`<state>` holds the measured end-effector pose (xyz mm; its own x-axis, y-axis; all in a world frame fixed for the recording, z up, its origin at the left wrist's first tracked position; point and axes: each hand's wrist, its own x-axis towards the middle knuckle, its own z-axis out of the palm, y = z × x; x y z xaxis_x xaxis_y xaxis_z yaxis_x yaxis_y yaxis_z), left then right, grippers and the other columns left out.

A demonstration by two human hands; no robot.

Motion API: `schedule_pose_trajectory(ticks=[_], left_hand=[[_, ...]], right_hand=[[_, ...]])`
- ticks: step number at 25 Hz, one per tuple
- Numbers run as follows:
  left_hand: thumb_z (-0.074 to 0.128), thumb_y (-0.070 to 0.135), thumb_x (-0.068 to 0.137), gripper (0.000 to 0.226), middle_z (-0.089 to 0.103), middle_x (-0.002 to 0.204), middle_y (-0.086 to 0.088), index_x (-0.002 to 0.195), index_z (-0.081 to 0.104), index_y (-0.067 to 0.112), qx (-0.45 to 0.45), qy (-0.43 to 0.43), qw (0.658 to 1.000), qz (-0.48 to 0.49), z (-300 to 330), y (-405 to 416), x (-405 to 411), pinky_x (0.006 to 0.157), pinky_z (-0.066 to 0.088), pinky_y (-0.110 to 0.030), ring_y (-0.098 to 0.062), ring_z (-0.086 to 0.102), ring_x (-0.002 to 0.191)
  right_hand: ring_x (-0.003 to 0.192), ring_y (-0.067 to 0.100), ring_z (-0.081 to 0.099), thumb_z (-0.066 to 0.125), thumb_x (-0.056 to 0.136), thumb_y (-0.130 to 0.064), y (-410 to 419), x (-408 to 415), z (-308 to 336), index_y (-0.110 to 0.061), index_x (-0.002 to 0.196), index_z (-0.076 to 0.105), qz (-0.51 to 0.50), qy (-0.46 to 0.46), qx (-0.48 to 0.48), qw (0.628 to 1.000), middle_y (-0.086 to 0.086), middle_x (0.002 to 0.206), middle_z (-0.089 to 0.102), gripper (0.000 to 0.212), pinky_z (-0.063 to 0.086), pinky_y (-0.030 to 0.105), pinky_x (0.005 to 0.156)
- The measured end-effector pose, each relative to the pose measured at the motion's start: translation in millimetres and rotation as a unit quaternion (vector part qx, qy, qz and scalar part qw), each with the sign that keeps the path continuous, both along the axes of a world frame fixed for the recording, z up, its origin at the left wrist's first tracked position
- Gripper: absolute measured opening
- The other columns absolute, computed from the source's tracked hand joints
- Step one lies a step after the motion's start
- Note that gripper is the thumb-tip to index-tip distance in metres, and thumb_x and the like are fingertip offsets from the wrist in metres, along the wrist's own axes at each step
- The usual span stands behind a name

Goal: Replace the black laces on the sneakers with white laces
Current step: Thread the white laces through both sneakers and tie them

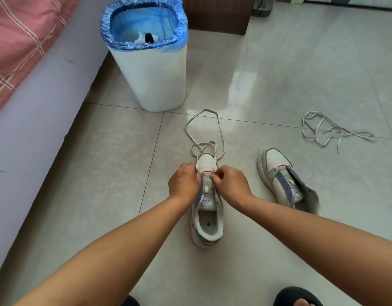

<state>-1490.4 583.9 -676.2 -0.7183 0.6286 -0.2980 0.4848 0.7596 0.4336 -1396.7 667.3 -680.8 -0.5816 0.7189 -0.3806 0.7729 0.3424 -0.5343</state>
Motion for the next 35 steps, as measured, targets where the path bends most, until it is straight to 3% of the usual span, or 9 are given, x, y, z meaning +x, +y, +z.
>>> schedule_pose_trajectory(ticks=[6, 10, 14, 17, 20, 23, 27, 31, 35], left_hand=[[0.05, 0.031, 0.091, 0.034, 0.049, 0.12, -0.006, 0.121, 0.054, 0.015, -0.068, 0.035, 0.994, -0.081, -3.6, -9.9, 20.0, 0.087, 0.04, -0.036, -0.024, 0.051, 0.112], [0.057, 0.018, 0.082, 0.027, 0.055, 0.113, -0.006, 0.109, 0.062, 0.014, -0.005, -0.083, 0.996, 0.036, -2.1, -5.1, 12.6, 0.077, 0.043, -0.031, -0.026, 0.055, 0.103], [0.06, 0.01, 0.078, 0.016, 0.062, 0.1, -0.01, 0.092, 0.067, 0.008, 0.028, -0.142, 0.988, 0.047, -0.7, -5.2, 2.5, 0.076, 0.047, -0.034, -0.028, 0.059, 0.093], [0.059, 0.005, 0.078, 0.011, 0.064, 0.082, -0.013, 0.086, 0.067, 0.002, 0.049, -0.188, 0.98, 0.039, -2.0, -4.0, -3.9, 0.067, 0.046, -0.032, -0.026, 0.058, 0.077], [0.059, 0.006, 0.079, 0.011, 0.062, 0.077, -0.01, 0.086, 0.066, 0.001, 0.048, -0.22, 0.973, 0.042, -5.2, -5.0, -8.3, 0.066, 0.045, -0.032, -0.022, 0.054, 0.07], [0.059, 0.006, 0.079, 0.012, 0.058, 0.072, -0.01, 0.084, 0.065, -0.002, 0.078, -0.251, 0.962, 0.076, -8.3, -8.2, -8.2, 0.066, 0.048, -0.038, -0.022, 0.051, 0.066], [0.059, 0.007, 0.079, 0.009, 0.06, 0.072, -0.006, 0.086, 0.065, 0.004, 0.107, -0.252, 0.955, 0.111, -7.6, -8.6, -2.6, 0.069, 0.051, -0.039, -0.022, 0.054, 0.066], [0.061, 0.009, 0.081, 0.006, 0.062, 0.077, -0.006, 0.086, 0.064, 0.007, 0.113, -0.254, 0.954, 0.112, -7.3, -9.7, -0.2, 0.068, 0.049, -0.035, -0.021, 0.055, 0.07], [0.058, 0.009, 0.084, 0.011, 0.066, 0.086, -0.015, 0.089, 0.066, 0.002, 0.112, -0.248, 0.958, 0.089, -5.6, -13.2, -1.4, 0.07, 0.048, -0.037, -0.021, 0.056, 0.074]], right_hand=[[0.101, 0.031, 0.053, 0.053, 0.085, -0.006, -10.8, -0.5, -1.0, -0.006, 0.118, 0.05, 0.032, 0.035, 0.027, 0.999, 0.013, 0.111, 0.054, 0.033, 0.044, 0.036, 0.079], [0.091, 0.031, 0.054, 0.047, 0.083, 0.004, -9.8, 1.1, -2.6, -0.006, 0.107, 0.053, 0.037, 0.052, 0.042, 0.997, 0.015, 0.103, 0.056, 0.027, 0.036, 0.03, 0.067], [0.098, 0.034, 0.05, 0.05, 0.084, 0.002, -9.6, -0.1, -6.4, 0.001, 0.101, 0.059, 0.132, -0.013, 0.118, 0.984, 0.018, 0.108, 0.052, 0.019, 0.035, 0.033, 0.069], [0.085, 0.034, 0.058, 0.077, 0.063, -0.001, -6.7, -11.3, 3.8, -0.002, 0.084, 0.064, 0.21, -0.055, 0.259, 0.941, 0.016, 0.092, 0.058, 0.024, 0.04, 0.036, 0.058], [0.087, 0.03, 0.059, 0.08, 0.059, -0.011, -11.0, -18.7, 12.6, -0.006, 0.084, 0.067, 0.29, -0.131, 0.277, 0.907, 0.012, 0.093, 0.058, 0.029, 0.045, 0.034, 0.061], [0.057, 0.027, 0.057, 0.085, 0.027, -0.003, -7.6, -13.9, 2.5, -0.01, 0.067, 0.057, 0.279, -0.08, 0.225, 0.93, 0.007, 0.065, 0.056, 0.049, 0.037, 0.026, 0.042], [0.082, 0.035, 0.054, 0.057, 0.084, -0.005, -3.1, -14.1, -6.5, -0.004, 0.085, 0.053, 0.242, 0.0, 0.136, 0.961, 0.015, 0.087, 0.058, 0.004, 0.04, 0.038, 0.065], [0.1, 0.035, 0.051, 0.046, 0.09, -0.002, -9.5, -21.6, -12.7, 0.001, 0.103, 0.058, 0.196, -0.058, 0.152, 0.967, 0.019, 0.107, 0.057, 0.017, 0.04, 0.039, 0.077], [0.101, 0.04, 0.053, 0.048, 0.084, 0.01, -16.7, -27.7, -13.7, 0.007, 0.103, 0.061, 0.18, -0.042, 0.172, 0.968, 0.026, 0.105, 0.057, 0.023, 0.042, 0.041, 0.077]])
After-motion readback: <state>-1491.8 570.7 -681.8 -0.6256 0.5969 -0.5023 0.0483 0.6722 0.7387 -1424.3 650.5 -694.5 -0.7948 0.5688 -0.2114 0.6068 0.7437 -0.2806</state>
